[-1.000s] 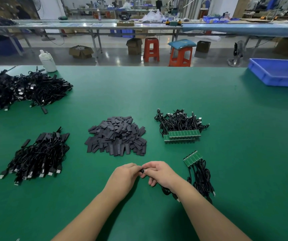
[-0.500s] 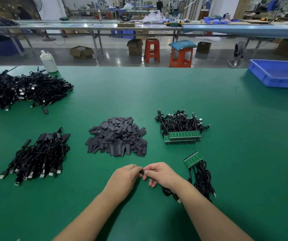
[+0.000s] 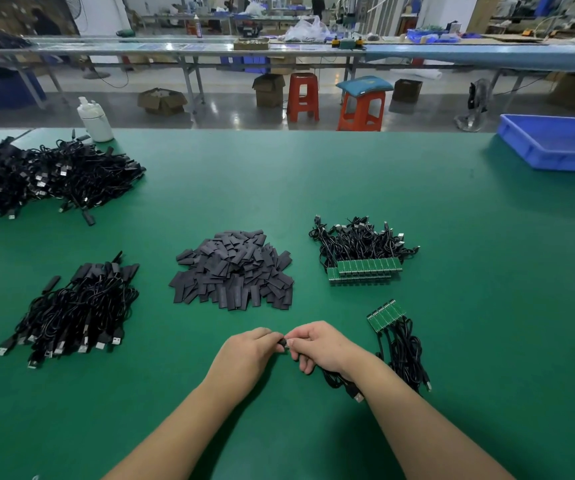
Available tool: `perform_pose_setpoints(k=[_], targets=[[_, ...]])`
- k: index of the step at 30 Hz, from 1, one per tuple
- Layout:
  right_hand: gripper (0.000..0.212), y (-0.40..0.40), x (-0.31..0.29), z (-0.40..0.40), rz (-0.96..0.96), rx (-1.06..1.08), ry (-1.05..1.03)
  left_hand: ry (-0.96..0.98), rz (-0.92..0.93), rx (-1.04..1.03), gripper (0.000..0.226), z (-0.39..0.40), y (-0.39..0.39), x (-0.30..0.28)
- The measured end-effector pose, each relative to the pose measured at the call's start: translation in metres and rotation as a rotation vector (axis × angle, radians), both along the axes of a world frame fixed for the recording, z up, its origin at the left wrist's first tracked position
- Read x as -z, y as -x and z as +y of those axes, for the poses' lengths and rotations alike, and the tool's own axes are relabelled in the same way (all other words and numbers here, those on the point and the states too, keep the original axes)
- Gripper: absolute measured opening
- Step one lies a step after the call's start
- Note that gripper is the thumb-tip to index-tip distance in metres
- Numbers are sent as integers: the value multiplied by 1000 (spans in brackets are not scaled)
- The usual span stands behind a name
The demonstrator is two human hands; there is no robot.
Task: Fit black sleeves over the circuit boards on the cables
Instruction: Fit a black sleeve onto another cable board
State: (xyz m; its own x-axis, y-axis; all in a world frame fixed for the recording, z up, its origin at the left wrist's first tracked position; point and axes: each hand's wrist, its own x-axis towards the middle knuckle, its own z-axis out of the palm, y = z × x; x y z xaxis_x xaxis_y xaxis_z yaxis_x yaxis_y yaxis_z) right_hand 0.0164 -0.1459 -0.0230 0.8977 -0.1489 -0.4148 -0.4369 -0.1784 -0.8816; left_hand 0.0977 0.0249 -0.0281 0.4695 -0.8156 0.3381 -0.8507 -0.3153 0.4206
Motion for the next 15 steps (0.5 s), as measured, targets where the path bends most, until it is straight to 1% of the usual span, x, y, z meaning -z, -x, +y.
perform_pose_setpoints(k=[4,8,11,15], targets=[[17,0,-1,-1,1,-26,25,34,-45,13,19,-2,2,-1],[19,-1,-2,-1,9,-49,16,-9,-94,47,21,-1,0,-2],[19,-2,-1,-1,15,-55,4,-52,-97,48,23,0,-1,-1],[19,-2,0,-2,11,-59,-19,-30,-74,58,17,-1,1,-5]])
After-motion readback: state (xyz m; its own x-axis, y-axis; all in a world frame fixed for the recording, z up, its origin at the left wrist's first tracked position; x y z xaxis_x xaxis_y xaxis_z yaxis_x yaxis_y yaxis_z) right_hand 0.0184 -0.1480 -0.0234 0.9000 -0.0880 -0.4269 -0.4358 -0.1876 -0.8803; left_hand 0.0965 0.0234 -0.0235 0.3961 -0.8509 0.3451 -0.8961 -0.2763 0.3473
